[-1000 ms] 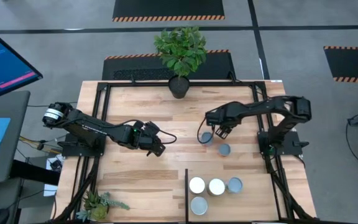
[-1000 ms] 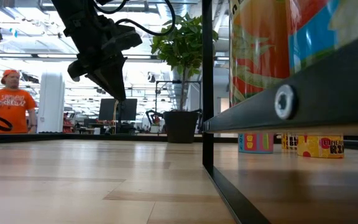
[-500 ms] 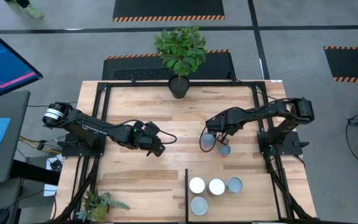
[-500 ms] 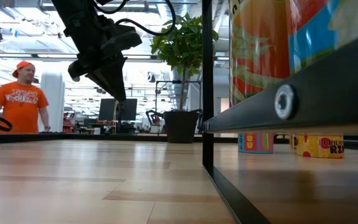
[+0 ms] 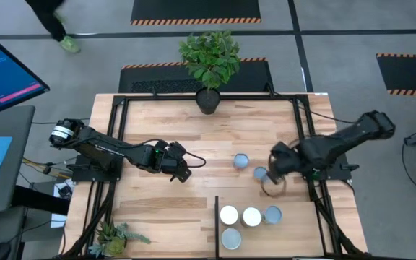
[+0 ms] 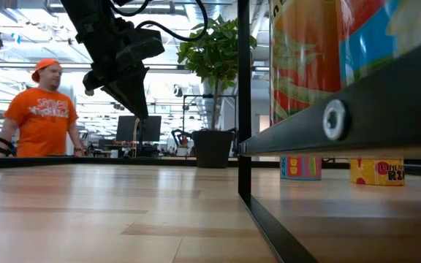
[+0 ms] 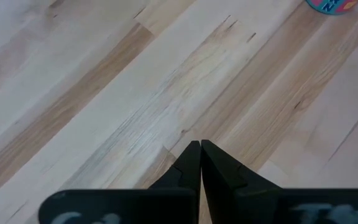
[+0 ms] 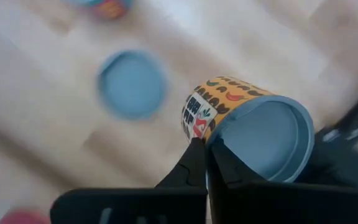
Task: Pick and place cans onto a shelf
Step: Put the canned beans on the shelf
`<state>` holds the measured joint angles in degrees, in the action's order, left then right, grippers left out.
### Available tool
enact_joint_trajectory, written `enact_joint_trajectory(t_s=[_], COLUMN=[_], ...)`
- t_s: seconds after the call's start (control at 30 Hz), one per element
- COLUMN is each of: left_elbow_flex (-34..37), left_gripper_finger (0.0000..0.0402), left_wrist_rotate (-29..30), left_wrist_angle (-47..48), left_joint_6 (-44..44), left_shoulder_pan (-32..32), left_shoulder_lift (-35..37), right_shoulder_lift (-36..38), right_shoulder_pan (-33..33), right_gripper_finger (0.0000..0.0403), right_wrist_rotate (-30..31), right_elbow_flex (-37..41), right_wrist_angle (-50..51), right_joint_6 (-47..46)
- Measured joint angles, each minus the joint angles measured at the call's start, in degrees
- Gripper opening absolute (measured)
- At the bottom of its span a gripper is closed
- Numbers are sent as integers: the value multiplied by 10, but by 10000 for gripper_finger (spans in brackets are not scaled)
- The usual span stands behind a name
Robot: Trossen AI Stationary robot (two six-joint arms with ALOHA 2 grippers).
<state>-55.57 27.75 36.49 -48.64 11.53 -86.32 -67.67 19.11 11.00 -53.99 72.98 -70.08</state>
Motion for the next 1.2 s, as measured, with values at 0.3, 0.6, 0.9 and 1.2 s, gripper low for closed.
enact_joint_trajectory(t_s=[0.3, 0.6, 0.9, 1.2], left_elbow_flex=[0, 0, 0, 0], left_gripper_finger=[0, 0, 0, 0], left_wrist_rotate=[1, 3, 11, 12], left_wrist_angle=[0, 0, 0, 0], left_joint_6=[17, 21, 13, -4], left_shoulder_pan=[0, 0, 0, 0], left_shoulder_lift=[0, 0, 0, 0], right_shoulder_lift=[28, -23, -61, -80], right_shoulder_pan=[205, 337, 356, 348], right_gripper_finger=[3, 3, 3, 7], right_wrist_rotate=[-70, -97, -98, -97], right_elbow_flex=[0, 0, -2, -24], right_wrist_angle=[-8, -121, -139, -188], right_joint_6=[-173, -254, -254, -243])
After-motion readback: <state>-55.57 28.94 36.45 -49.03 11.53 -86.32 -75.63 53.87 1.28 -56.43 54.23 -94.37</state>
